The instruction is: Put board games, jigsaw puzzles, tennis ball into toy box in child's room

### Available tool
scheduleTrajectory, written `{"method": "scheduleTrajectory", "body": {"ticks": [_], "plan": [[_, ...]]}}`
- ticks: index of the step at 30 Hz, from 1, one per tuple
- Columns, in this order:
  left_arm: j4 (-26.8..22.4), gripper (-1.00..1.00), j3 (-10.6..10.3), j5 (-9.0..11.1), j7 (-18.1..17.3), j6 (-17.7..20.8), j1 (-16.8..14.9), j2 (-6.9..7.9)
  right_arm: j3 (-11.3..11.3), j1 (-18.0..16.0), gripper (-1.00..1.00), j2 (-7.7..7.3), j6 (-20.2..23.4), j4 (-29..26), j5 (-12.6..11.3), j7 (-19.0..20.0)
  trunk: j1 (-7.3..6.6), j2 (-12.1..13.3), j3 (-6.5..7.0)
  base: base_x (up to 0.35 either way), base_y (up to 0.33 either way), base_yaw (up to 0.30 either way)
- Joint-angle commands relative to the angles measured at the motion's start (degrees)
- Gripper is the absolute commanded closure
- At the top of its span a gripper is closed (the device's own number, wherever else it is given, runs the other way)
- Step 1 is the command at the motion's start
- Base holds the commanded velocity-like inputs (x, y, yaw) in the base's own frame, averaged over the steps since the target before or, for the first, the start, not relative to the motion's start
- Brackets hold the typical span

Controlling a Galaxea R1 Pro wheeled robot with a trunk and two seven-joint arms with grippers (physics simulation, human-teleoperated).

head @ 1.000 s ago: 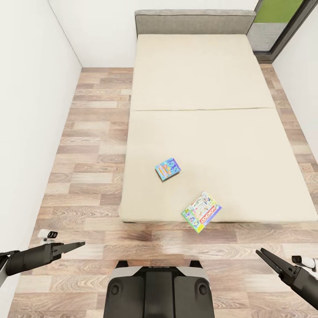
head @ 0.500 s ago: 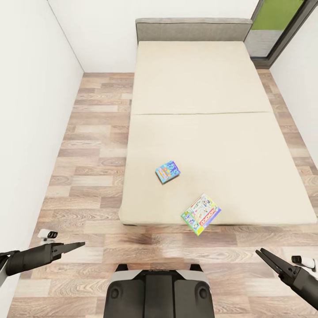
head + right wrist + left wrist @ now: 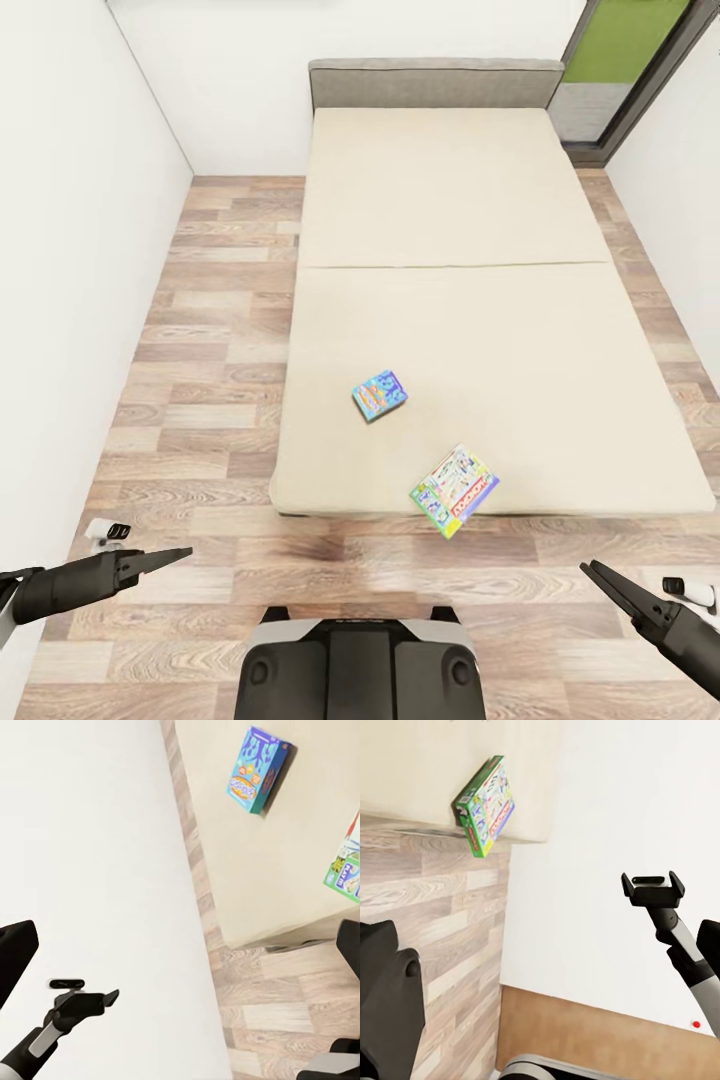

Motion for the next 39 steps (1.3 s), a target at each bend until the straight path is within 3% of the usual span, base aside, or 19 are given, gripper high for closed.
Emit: {"method": "scheduleTrajectory", "body": {"ticks": [1,13,39], "plan": [[0.0,-1.00,0.0,0.0,-0.2,0.6,0.0,0.02,0.0,0.0,-1.00,-0.02,0.3,0.0,-0.3,-0.1,0.04,-0.1,0.04,0.000,0.000,0.000],[0.0,-1.00,0.0,0.0,-0.2,0.5,0.0,0.05,-0.1,0.0,-1.00,2.09,-0.1,-0.1,-0.2,-0.1,0.04,-0.1,1.17,0.000,-0.086,0.000],[0.1,-1.00,0.0,-0.1,-0.2,0.6,0.0,0.20,0.0,0.0,-1.00,2.38,-0.1,-0.1,-0.1,-0.2,0.04,-0.1,3.61,0.000,-0.015,0.000]]}}
